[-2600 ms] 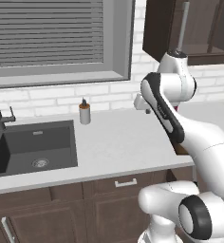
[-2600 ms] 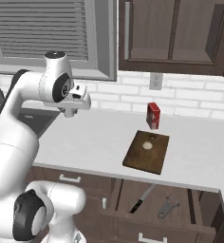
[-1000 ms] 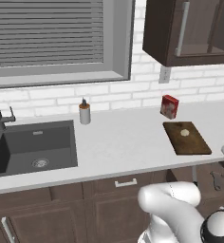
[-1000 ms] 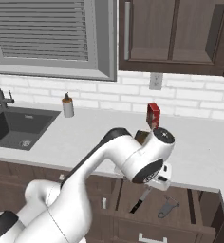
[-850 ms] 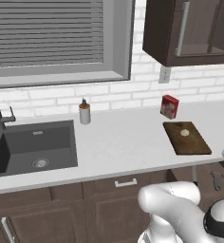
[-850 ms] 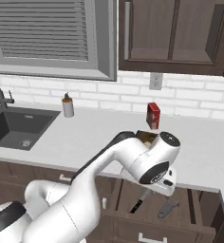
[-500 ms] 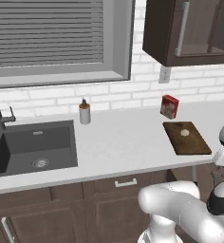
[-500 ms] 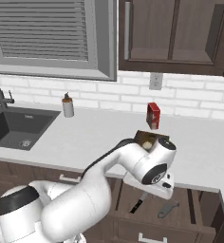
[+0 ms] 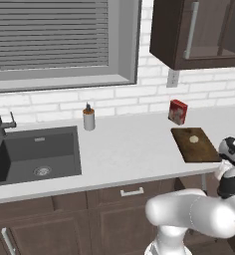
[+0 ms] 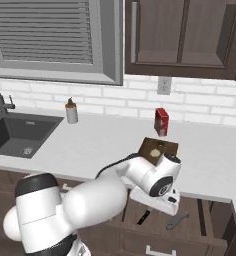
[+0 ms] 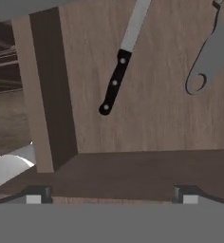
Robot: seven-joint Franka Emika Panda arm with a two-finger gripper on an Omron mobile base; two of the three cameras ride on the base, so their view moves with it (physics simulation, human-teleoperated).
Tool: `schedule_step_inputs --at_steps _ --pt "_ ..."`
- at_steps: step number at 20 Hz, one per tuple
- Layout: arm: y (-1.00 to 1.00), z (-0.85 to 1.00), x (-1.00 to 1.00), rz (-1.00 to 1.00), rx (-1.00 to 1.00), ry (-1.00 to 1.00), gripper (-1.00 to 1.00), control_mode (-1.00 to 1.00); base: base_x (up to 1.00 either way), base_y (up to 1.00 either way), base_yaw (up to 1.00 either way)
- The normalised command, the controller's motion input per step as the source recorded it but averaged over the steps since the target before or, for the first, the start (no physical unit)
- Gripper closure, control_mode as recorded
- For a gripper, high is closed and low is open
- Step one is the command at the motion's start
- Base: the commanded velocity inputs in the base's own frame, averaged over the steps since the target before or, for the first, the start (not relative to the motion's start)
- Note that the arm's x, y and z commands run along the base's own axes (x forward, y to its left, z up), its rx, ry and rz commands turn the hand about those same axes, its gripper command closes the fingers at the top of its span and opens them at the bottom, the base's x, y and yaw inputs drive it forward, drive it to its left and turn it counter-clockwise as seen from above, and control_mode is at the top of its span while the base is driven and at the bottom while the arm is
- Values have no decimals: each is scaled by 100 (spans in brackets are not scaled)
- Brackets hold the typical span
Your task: Place the appropriate cutting tool for cutting the garlic skin on the cutting board.
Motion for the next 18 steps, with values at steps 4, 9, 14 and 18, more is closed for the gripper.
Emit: schedule_step_inputs --at_steps 4,9,14,18 --pt "16 -52 0 4 0 9 -100 -100 0 0 0" --pt "8 -52 -2 5 0 6 -100 -100 0 0 0" --pt "20 -25 -41 5 0 4 -100 -100 0 0 0" --pt "26 0 -70 1 0 13 -100 -100 0 0 0"
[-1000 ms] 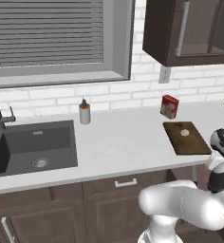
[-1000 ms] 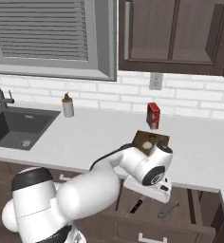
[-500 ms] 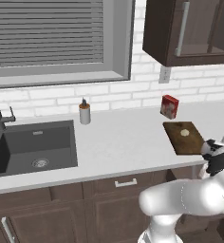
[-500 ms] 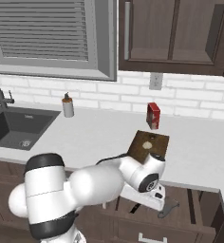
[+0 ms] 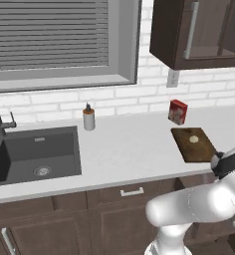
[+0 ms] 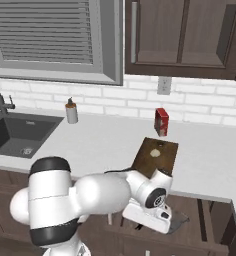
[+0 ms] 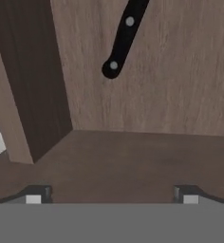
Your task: Place the appropriate cutting tool for cutting the garlic skin on the cutting board.
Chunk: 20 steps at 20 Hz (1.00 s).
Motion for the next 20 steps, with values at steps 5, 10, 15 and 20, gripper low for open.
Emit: schedule_step_inputs --at_steps 5,10,15,20 --pt "24 0 -77 0 0 18 -100 -100 0 0 0" --pt "19 0 -76 0 0 19 -100 -100 0 0 0" --pt "-6 15 8 0 -1 3 -100 -100 0 0 0" --pt "-27 7 54 0 0 0 -100 -100 0 0 0"
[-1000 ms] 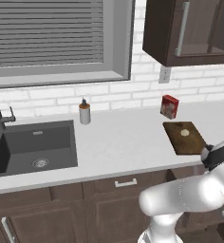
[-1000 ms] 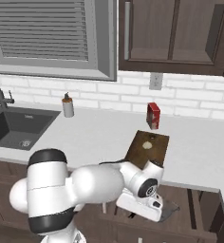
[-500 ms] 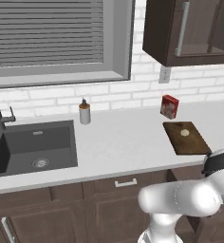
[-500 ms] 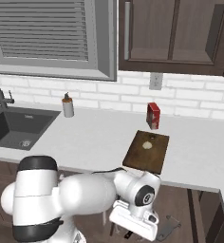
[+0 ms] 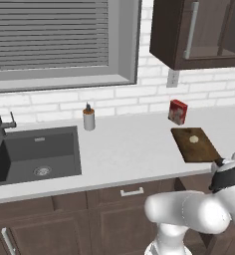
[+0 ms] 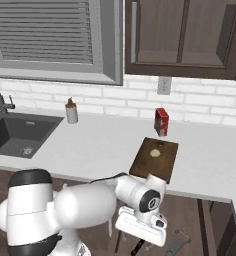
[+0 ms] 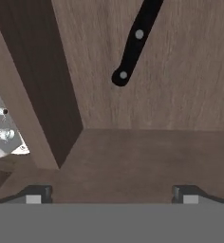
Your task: Place the appropriate cutting tool for cutting the garlic skin on the cutting board.
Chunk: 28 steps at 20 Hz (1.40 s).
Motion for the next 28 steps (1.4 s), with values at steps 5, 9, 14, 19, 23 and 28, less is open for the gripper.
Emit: schedule_step_inputs --at_steps 5,9,14,19,23,28 --pt "-26 -20 39 -1 0 0 -100 -100 0 0 0" --pt "-24 -37 28 -3 0 0 -100 -100 0 0 0" --pt "-14 -28 31 -4 0 -1 -100 -100 0 0 0" --pt "-1 -20 37 -5 0 -1 -100 -100 0 0 0" --pt "0 -31 30 -7 0 -1 -100 -100 0 0 0" --pt "0 -44 22 -8 0 -1 -100 -100 0 0 0"
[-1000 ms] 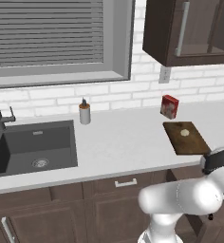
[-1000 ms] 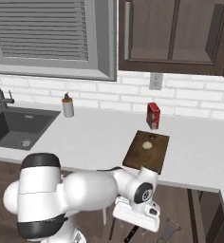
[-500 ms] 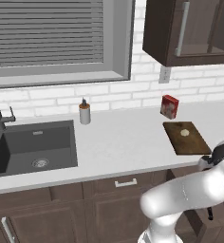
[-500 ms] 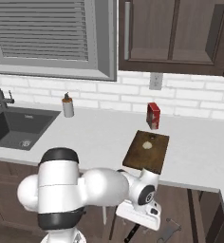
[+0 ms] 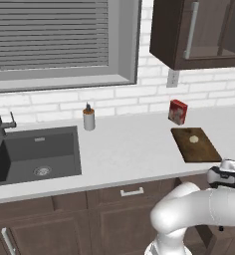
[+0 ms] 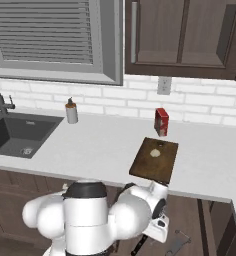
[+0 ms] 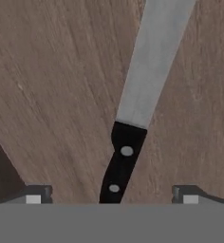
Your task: Place the appropriate cutting tool for cutting the garlic skin on the cutting board.
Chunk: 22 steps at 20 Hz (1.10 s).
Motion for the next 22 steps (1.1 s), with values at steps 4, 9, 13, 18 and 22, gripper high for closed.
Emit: schedule_step_inputs --at_steps 4,9,13,18,22 --pt "0 -49 5 -7 0 -4 -100 -100 0 0 0" --pt "6 -60 -3 -4 0 -1 -100 -100 0 0 0" --pt "26 -79 -17 -5 -5 0 100 -100 0 0 0" --pt "54 -72 -17 -1 -7 0 100 -100 0 0 0" --pt "53 -51 -17 0 -2 0 100 -100 0 0 0"
